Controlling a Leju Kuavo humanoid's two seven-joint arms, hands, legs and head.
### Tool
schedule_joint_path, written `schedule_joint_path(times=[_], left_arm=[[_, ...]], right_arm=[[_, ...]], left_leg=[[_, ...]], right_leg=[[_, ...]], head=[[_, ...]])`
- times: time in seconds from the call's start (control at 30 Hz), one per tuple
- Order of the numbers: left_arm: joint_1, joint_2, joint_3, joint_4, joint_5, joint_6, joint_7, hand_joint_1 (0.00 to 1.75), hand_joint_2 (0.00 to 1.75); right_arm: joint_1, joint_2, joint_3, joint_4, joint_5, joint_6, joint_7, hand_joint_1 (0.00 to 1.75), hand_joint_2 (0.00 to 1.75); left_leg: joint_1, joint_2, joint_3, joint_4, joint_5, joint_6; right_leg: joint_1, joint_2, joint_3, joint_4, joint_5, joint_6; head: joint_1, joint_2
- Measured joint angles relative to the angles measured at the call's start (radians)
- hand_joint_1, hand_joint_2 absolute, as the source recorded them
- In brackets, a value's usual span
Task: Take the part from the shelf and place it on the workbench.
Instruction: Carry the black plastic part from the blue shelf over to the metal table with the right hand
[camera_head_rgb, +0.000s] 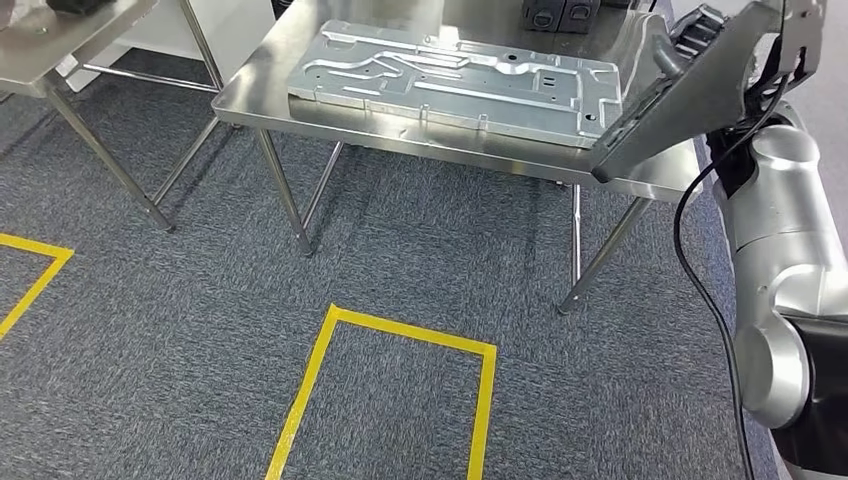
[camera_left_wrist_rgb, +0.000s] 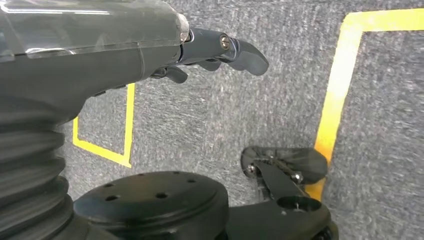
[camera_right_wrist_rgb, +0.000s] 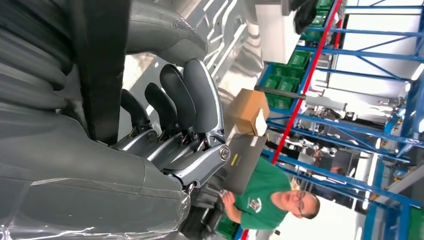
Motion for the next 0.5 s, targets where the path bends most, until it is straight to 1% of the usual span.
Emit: schedule_joint_path(times=[0.03, 0.07, 0.1, 0.17, 0.23, 0.27, 0.3, 0.37, 0.4, 0.43, 0.47, 0.5], left_arm=[[0.000, 0.000, 0.000, 0.000, 0.000, -0.001, -0.001, 0.00, 1.75], [-0.001, 0.000, 0.000, 0.000, 0.000, -0.001, -0.001, 0.00, 1.75], [-0.002, 0.000, 0.000, 0.000, 0.000, -0.001, -0.002, 0.00, 1.75], [-0.003, 0.000, 0.000, 0.000, 0.000, -0.001, -0.005, 0.00, 1.75], [-0.003, 0.000, 0.001, 0.000, 0.000, -0.001, -0.007, 0.00, 1.75], [-0.003, 0.000, 0.001, 0.000, 0.000, -0.001, -0.007, 0.00, 1.75], [-0.004, 0.001, 0.001, 0.000, 0.000, -0.001, -0.008, 0.00, 1.75], [-0.003, 0.001, 0.001, 0.000, 0.001, -0.001, -0.008, 0.00, 1.75], [-0.003, 0.001, 0.001, 0.000, 0.002, -0.001, -0.008, 0.00, 1.75], [-0.003, 0.001, 0.002, 0.000, 0.003, -0.001, -0.009, 0.00, 1.75], [-0.003, 0.001, 0.003, 0.000, 0.005, -0.001, -0.009, 0.00, 1.75], [-0.003, 0.001, 0.004, 0.000, 0.006, -0.001, -0.009, 0.00, 1.75]], right_arm=[[-0.004, -0.002, 0.001, 0.002, 0.002, -0.003, 0.000, 1.54, 1.75], [-0.009, -0.005, 0.002, 0.004, 0.004, -0.006, 0.000, 1.54, 1.75], [-0.013, -0.007, 0.003, 0.007, 0.006, -0.009, 0.000, 1.54, 1.75], [-0.018, -0.009, 0.005, 0.013, 0.013, -0.013, 0.001, 1.54, 1.75], [-0.019, -0.010, 0.009, 0.016, 0.021, -0.018, 0.001, 1.54, 1.75], [-0.020, -0.010, 0.011, 0.017, 0.024, -0.020, 0.001, 1.54, 1.75], [-0.022, -0.010, 0.012, 0.017, 0.027, -0.022, 0.001, 1.54, 1.75], [-0.024, -0.010, 0.015, 0.022, 0.030, -0.024, 0.001, 1.54, 1.75], [-0.024, -0.010, 0.016, 0.025, 0.031, -0.024, 0.002, 1.54, 1.75], [-0.025, -0.010, 0.018, 0.028, 0.034, -0.024, 0.003, 1.54, 1.75], [-0.026, -0.010, 0.020, 0.031, 0.038, -0.023, 0.005, 1.54, 1.75], [-0.029, -0.010, 0.022, 0.033, 0.042, -0.023, 0.008, 1.54, 1.75]], left_leg=[[0.000, 0.000, 0.006, 0.002, -0.008, -0.005], [-0.001, -0.001, 0.008, 0.006, -0.014, -0.010], [-0.002, -0.001, 0.008, 0.007, -0.017, -0.016], [-0.002, -0.001, 0.005, 0.008, -0.021, -0.026], [-0.001, 0.001, 0.003, 0.018, -0.035, -0.037], [-0.001, 0.001, -0.008, 0.048, -0.052, -0.041], [-0.001, 0.002, -0.031, 0.097, -0.076, -0.044], [-0.001, 0.002, -0.102, 0.231, -0.126, -0.044], [-0.001, 0.002, -0.132, 0.280, -0.135, -0.041], [-0.003, 0.002, -0.147, 0.297, -0.127, -0.036], [-0.006, 0.004, -0.145, 0.278, -0.103, -0.030], [-0.010, 0.008, -0.124, 0.225, -0.064, -0.020]], right_leg=[[-0.001, -0.003, 0.028, -0.066, 0.036, 0.002], [0.001, -0.004, 0.052, -0.121, 0.056, 0.000], [0.004, -0.005, 0.064, -0.150, 0.059, -0.004], [0.011, -0.003, 0.067, -0.161, 0.046, -0.017], [0.008, -0.004, 0.071, -0.162, 0.040, -0.030], [0.007, -0.007, 0.076, -0.164, 0.038, -0.037], [0.007, -0.010, 0.081, -0.166, 0.035, -0.044], [0.014, -0.017, 0.088, -0.165, 0.029, -0.053], [0.019, -0.021, 0.091, -0.165, 0.026, -0.058], [0.024, -0.025, 0.094, -0.164, 0.023, -0.061], [0.030, -0.029, 0.099, -0.164, 0.019, -0.064], [0.035, -0.033, 0.103, -0.163, 0.016, -0.067]], head=[[0.000, 0.000], [0.000, 0.000], [0.000, 0.000], [0.001, 0.000], [0.000, 0.000], [0.000, 0.000], [-0.001, 0.000], [-0.001, 0.000], [-0.001, 0.000], [0.000, 0.000], [-0.001, 0.000], [0.000, 0.000]])
